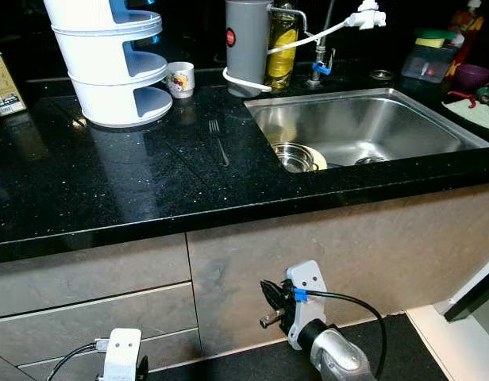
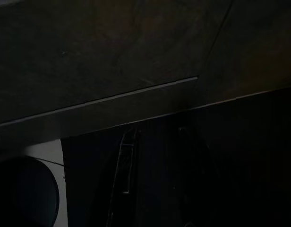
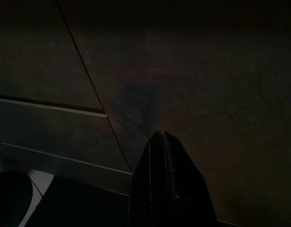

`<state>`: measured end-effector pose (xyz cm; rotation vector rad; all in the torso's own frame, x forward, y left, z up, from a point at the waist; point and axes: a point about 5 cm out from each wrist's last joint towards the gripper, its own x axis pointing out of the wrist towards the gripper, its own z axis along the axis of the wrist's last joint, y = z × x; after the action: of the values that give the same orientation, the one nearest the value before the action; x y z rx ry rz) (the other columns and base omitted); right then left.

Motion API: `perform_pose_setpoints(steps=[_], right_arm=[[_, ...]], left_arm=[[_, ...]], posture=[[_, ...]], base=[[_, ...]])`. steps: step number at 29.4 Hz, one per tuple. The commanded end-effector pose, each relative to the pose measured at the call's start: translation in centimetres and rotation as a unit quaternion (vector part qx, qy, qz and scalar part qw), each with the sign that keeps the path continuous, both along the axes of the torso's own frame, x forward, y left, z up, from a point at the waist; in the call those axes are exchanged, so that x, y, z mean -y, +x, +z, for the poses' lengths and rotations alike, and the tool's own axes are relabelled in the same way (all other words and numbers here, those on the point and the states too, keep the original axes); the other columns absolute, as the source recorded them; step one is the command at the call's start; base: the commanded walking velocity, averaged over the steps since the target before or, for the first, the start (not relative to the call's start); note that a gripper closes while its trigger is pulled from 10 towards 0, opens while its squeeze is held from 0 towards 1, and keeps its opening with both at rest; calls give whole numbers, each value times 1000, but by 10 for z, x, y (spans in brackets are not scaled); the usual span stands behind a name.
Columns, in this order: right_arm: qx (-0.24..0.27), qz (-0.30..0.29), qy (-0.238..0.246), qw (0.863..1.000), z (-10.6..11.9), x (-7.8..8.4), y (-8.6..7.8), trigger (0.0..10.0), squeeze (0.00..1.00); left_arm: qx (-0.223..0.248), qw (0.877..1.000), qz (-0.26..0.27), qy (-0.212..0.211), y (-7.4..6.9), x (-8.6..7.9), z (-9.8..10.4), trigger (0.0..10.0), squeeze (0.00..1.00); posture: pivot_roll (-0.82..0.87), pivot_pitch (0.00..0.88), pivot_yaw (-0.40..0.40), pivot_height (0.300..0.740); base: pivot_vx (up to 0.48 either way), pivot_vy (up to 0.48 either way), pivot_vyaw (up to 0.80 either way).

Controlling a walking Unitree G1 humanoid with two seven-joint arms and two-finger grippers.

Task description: Kitchen organization

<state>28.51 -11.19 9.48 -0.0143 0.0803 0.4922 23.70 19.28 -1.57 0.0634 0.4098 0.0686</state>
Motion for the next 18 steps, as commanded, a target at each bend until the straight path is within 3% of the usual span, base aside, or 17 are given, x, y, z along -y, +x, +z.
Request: perform_pose_setpoints(steps=[1, 5, 6, 7, 14, 15, 18], right_arm=[[-10, 4, -1, 1000, -5, -2, -2, 0, 0], [-12, 1, -5, 1000, -6, -4, -1, 0, 0], [-12, -1, -6, 1000, -7, -4, 0, 4235, 0], [-2, 5, -7, 1000, -5, -6, 0, 10000, 0], [10, 14, -2, 1000, -3, -9, 4, 10000, 0], [26, 15, 9, 999, 1, -9, 5, 10000, 1000], [31, 17, 12, 999, 2, -10, 6, 10000, 1000]], left_arm=[[-17, 1000, -3, 7, -6, -3, -5, 10000, 0], [-24, 1000, -5, 10, -9, -5, -7, 10000, 0], [-28, 1000, -5, 11, -11, -6, -9, 10000, 0], [-31, 999, -7, 11, -12, -5, -10, 10000, 0], [-34, 999, -11, 13, -10, -4, -11, 10000, 0], [-31, 999, -2, 12, -10, -6, -10, 10000, 0], [-30, 1000, 5, 10, -10, -9, -9, 10000, 0]], posture=[[-51, 204, 12, 740], [-55, 200, 18, 740], [-58, 197, 19, 740], [-60, 195, 18, 740], [-55, 185, 14, 740], [-46, 177, 8, 740], [-42, 176, 6, 740]], base=[[0, 0, 0], [0, 0, 0], [0, 0, 0], [0, 0, 0], [0, 0, 0], [0, 0, 0], [0, 0, 0]])
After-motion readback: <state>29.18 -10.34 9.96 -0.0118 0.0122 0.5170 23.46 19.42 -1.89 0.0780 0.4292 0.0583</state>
